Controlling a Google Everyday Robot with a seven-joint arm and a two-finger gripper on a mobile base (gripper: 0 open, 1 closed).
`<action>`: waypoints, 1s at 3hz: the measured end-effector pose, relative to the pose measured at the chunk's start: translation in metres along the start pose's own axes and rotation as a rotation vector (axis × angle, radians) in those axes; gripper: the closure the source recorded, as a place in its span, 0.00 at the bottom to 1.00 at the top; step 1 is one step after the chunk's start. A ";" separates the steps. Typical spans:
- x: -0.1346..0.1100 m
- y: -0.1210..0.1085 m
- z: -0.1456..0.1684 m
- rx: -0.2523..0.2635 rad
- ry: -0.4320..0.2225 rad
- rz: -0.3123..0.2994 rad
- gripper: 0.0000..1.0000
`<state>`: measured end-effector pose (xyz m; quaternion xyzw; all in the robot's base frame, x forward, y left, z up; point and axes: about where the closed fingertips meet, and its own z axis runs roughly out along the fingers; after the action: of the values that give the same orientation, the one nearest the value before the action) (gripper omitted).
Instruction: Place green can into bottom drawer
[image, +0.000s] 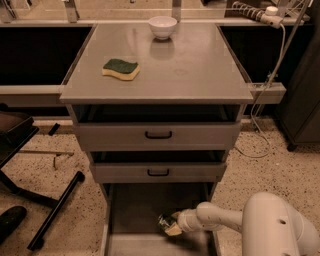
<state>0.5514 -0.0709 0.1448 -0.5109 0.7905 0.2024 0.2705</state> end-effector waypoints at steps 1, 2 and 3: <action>0.000 0.000 0.000 0.000 0.000 0.000 1.00; 0.000 0.000 0.000 0.000 0.000 0.000 0.81; 0.000 0.000 0.000 -0.001 0.000 0.000 0.58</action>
Offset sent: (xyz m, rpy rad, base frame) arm -0.0003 0.0002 -0.0004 0.0000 0.0001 0.0006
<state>0.5511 -0.0707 0.1444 -0.5112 0.7903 0.2025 0.2703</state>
